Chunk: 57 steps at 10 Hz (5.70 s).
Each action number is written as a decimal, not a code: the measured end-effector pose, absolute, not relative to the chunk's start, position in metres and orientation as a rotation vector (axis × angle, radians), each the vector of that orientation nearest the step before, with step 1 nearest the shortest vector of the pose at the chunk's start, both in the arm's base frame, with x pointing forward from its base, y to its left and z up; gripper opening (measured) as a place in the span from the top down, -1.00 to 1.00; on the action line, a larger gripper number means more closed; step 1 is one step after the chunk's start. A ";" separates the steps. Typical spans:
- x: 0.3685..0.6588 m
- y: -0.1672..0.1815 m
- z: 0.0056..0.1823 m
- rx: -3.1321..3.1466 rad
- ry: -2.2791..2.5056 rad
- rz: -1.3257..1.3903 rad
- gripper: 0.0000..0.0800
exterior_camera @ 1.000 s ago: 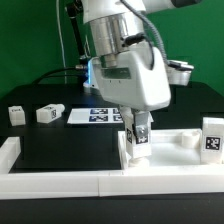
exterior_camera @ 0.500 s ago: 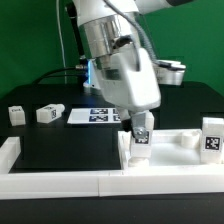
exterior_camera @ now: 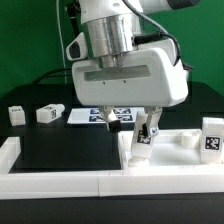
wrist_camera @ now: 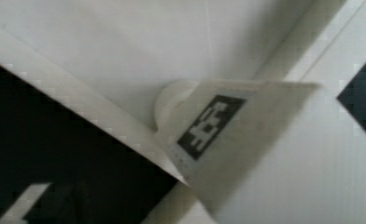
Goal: Assemble square table
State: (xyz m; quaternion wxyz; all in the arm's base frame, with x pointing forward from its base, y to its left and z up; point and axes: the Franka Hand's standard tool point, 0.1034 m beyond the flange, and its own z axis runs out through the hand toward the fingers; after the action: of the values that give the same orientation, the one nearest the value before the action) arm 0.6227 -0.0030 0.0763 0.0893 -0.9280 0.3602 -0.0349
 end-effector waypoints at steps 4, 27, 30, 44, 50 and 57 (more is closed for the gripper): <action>0.629 0.003 0.079 -3.000 0.447 -0.123 -0.62; 0.622 0.003 0.083 -2.522 1.663 0.092 -0.56; 0.623 0.007 0.089 -2.754 1.247 0.051 -0.62; 0.630 0.000 0.081 -2.779 1.272 -0.039 0.28; 0.625 0.012 0.078 -2.038 2.143 0.102 0.27; 0.624 0.009 0.081 -2.530 1.566 0.032 -0.61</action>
Offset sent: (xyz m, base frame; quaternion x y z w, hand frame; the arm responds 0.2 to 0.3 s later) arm -0.0027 0.0025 -0.0118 0.0005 -0.0151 -0.2092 0.9778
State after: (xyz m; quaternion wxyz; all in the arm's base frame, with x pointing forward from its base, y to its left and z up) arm 0.6242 0.0094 0.0805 0.0828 -0.8474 0.5243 0.0106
